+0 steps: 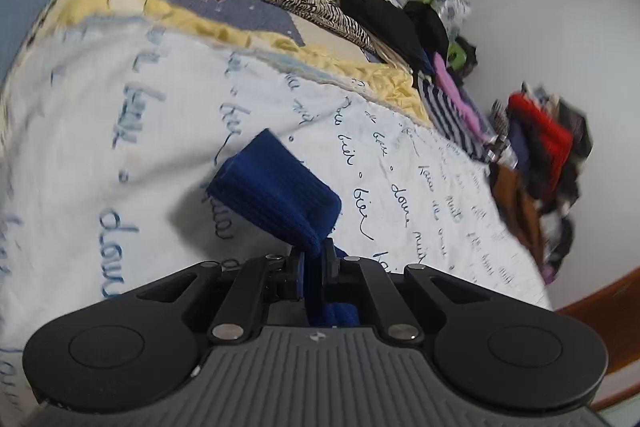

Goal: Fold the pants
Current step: 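Lift the cuff with the left tool and lay the sleeve across the sweater, then open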

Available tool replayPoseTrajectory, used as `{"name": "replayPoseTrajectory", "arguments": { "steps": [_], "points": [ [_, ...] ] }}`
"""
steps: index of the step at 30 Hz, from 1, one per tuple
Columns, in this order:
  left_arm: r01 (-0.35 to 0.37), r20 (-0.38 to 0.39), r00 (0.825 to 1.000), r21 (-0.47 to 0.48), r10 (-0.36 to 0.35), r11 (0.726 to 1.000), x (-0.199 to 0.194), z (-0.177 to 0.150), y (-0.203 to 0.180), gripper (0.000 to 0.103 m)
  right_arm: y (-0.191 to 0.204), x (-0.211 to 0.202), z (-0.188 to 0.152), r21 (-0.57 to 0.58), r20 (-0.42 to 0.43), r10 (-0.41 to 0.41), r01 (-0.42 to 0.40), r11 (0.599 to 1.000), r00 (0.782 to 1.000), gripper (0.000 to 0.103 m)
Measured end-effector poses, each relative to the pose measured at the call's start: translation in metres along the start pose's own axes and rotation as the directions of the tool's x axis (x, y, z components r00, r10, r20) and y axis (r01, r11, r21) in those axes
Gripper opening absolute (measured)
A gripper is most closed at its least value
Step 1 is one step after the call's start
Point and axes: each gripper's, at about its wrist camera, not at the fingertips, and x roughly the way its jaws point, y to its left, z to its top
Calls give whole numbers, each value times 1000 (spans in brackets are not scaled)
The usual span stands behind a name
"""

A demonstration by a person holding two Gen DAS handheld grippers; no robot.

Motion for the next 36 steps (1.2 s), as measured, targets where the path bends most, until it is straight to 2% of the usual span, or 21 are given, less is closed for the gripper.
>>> {"name": "replayPoseTrajectory", "arguments": {
  "steps": [1,3,6,9,11,16,19,22,26,32,35,36],
  "points": [
    [2,-6,1000,13,-2,1000,-5,2,-6,8,-8,9,-3,27,-47,-6,7,1000,999,89],
    [21,13,1000,79,-22,997,-18,7,-23,8,-13,-1,-8,39,0,6,-6,999,1000,89],
    [3,97,995,214,-24,977,-40,6,-58,8,-20,-35,-9,42,101,31,-35,998,994,89],
    [18,141,988,321,-67,947,-59,-3,-98,8,-33,-68,-12,31,161,-42,38,999,986,89],
    [46,146,983,389,-111,920,-68,-15,-124,8,-52,-86,-18,71,171,-79,68,995,982,89],
    [161,94,966,518,-242,840,-75,-61,-186,8,-103,-119,-40,216,182,-184,143,966,966,89],
    [244,28,949,563,-313,790,-72,-93,-220,8,-128,-137,-59,301,175,-250,191,934,952,89],
    [309,-47,936,587,-349,748,-60,-128,-255,8,-152,-157,-82,388,165,-297,215,896,940,89],
    [365,-140,920,645,-366,671,-42,-182,-302,8,-180,-187,-113,469,158,-363,254,846,918,89],
    [418,-271,900,758,-341,500,-16,-286,-365,8,-219,-222,-160,602,146,-448,280,748,882,89],
    [437,-329,894,792,-305,427,-3,-339,-385,8,-237,-235,-183,670,142,-470,265,694,871,89],
    [443,-344,892,797,-295,411,-1,-357,-389,8,-242,-240,-190,686,140,-475,261,679,869,89]
  ]
}}
